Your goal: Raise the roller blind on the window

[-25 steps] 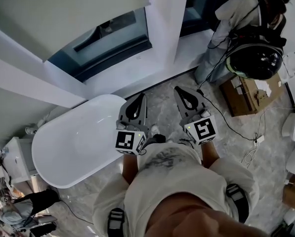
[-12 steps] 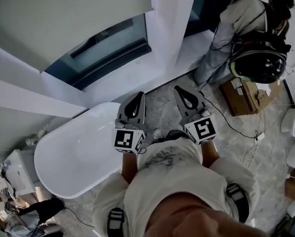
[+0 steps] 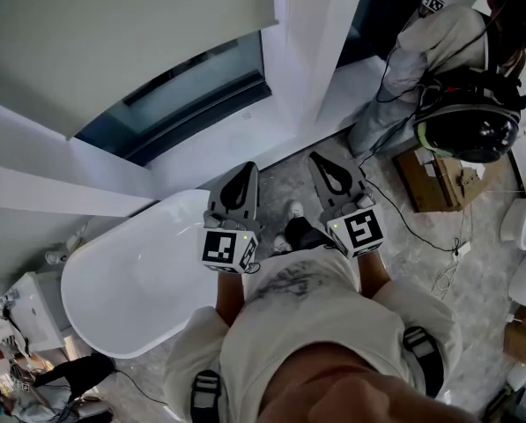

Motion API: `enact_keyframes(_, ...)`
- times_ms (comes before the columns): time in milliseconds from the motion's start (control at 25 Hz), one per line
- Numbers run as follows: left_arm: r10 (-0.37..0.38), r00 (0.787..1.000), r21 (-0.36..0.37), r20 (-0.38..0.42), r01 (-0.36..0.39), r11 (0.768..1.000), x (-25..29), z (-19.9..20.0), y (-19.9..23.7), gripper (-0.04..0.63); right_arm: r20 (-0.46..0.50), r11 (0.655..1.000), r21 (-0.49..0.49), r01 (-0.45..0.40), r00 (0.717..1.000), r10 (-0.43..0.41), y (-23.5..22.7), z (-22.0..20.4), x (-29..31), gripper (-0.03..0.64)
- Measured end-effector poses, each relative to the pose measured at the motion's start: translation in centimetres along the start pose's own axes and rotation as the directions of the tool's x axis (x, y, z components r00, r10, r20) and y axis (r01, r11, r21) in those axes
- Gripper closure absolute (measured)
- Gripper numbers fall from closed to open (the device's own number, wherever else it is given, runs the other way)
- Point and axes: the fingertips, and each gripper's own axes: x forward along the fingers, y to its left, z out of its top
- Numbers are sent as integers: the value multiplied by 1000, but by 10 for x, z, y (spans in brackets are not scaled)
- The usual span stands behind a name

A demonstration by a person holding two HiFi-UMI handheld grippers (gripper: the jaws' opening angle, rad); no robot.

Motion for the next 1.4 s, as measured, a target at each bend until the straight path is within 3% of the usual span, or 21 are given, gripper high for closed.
enact_keyframes(920, 125, 992, 19, 2, -125, 992, 128, 11, 51, 588, 17, 995, -1, -97, 995, 97, -109, -3, 102, 555)
enact_keyframes(1400, 82, 997, 24, -2, -82, 996, 174, 13, 81, 588, 15, 996, 21, -87, 996, 86, -130, -3, 149, 554)
